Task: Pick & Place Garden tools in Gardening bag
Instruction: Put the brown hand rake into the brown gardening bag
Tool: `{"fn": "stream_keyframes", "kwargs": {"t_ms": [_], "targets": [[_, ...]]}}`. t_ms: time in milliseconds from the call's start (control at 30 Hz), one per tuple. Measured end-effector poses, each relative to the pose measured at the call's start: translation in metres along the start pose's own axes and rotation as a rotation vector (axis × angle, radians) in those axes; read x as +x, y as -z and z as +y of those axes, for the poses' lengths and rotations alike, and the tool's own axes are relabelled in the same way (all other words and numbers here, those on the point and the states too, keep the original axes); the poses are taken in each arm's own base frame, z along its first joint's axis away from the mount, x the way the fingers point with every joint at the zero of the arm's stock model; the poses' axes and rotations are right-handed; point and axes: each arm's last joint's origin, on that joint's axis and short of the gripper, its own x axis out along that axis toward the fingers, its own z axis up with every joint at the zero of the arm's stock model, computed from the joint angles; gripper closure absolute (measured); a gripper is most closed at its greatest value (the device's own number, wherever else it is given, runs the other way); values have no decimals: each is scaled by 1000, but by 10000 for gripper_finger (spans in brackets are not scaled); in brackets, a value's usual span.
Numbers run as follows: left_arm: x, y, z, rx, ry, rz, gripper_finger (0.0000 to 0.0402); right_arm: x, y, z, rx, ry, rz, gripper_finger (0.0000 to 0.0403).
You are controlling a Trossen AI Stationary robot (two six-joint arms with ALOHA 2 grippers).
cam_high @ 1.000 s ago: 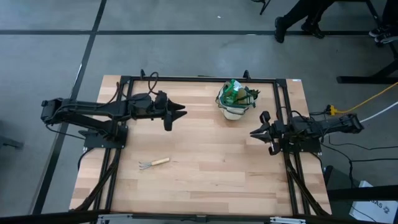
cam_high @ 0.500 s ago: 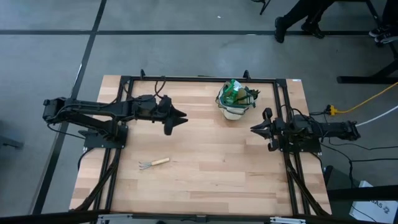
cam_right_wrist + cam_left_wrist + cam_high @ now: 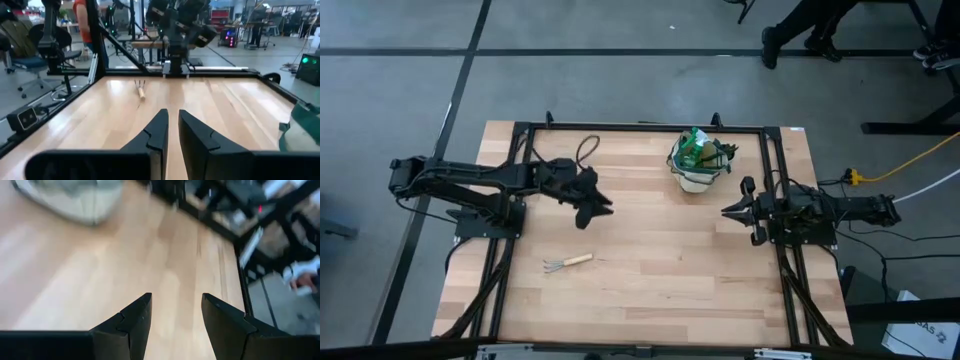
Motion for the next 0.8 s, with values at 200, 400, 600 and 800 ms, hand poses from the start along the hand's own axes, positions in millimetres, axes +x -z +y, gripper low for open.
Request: {"fn": "stream_keyframes", "kwargs": {"t_ms": [200,400,600,800], "targets": [[0,27,-6,-44,-35,233,233,2,2,0,-12,6,27,355],[-2,52,-27,-24,40,413,233,2,3,-1,-14,24,38,355],[-8,80,-43,27,-53,531,233,2,3,-1,-15,24,38,355],[-7,96,-53,96,-139,535,233,2,3,-1,-15,26,38,355]]}}
